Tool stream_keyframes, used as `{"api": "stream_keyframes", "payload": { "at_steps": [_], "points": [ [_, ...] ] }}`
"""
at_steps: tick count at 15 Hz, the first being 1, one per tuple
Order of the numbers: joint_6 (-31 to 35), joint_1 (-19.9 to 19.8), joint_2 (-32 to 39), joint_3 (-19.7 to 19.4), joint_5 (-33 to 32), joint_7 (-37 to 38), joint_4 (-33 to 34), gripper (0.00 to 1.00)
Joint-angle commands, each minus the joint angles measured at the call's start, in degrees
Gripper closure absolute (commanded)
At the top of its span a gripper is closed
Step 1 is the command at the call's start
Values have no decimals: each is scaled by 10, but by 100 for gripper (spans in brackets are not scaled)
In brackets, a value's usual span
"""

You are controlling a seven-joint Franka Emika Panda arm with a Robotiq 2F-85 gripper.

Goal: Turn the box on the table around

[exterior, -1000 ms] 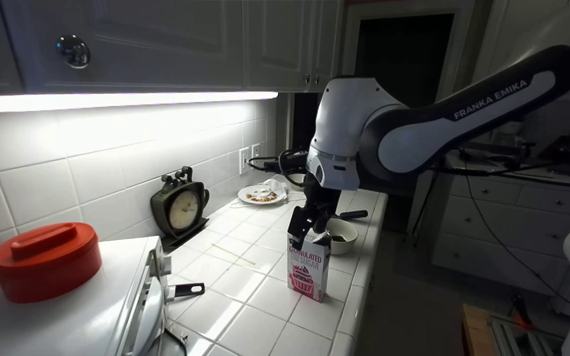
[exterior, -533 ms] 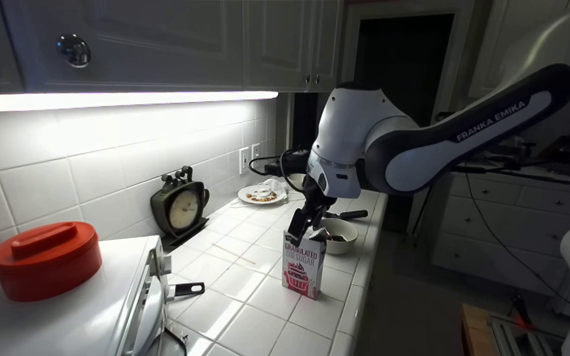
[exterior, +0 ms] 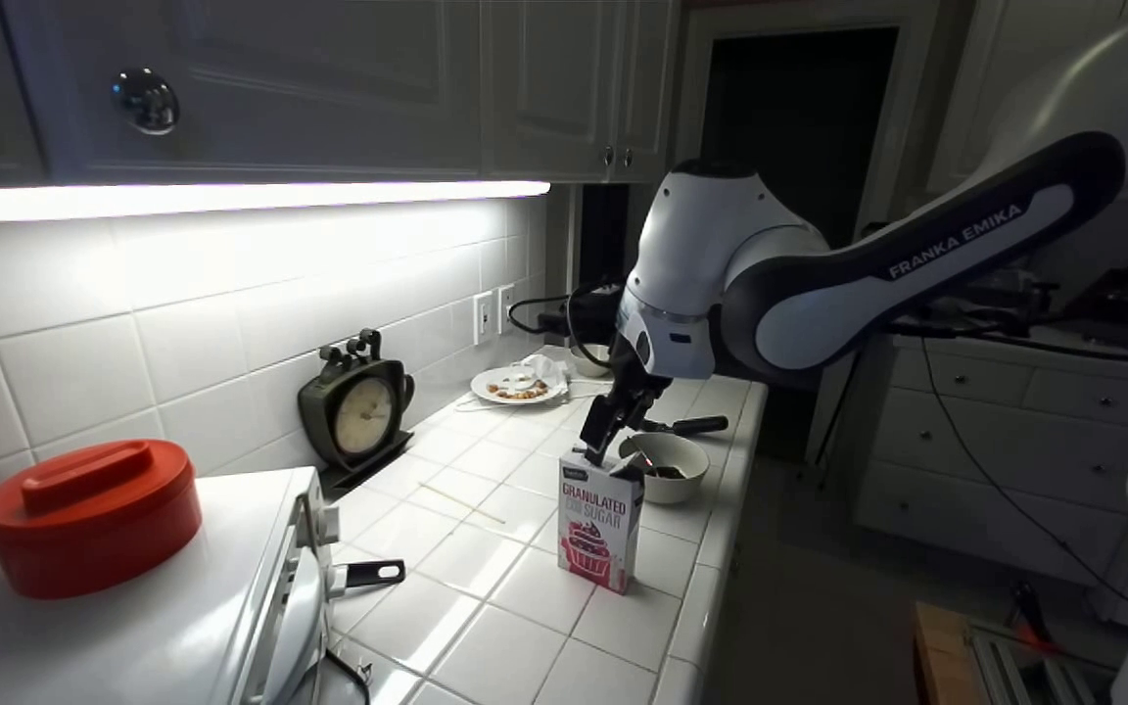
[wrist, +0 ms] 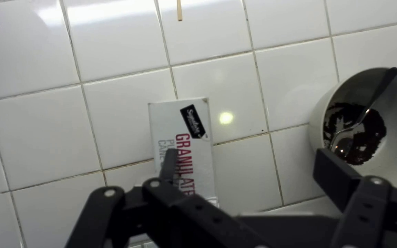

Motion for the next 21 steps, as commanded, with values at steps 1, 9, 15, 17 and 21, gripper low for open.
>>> {"api": "stream_keyframes", "payload": {
  "at_steps": [1, 9, 15, 17, 21],
  "points": [
    [5, -33, 7, 27, 38, -21, 0, 0],
    [-10, -9, -4, 30, 92, -25, 0, 0],
    [11, -5, 20, 19, 92, -25, 1, 0],
    [15, -5, 28, 15, 94, -25, 2, 0],
    [22, -2, 38, 12, 100, -25, 2, 34]
  ]
}}
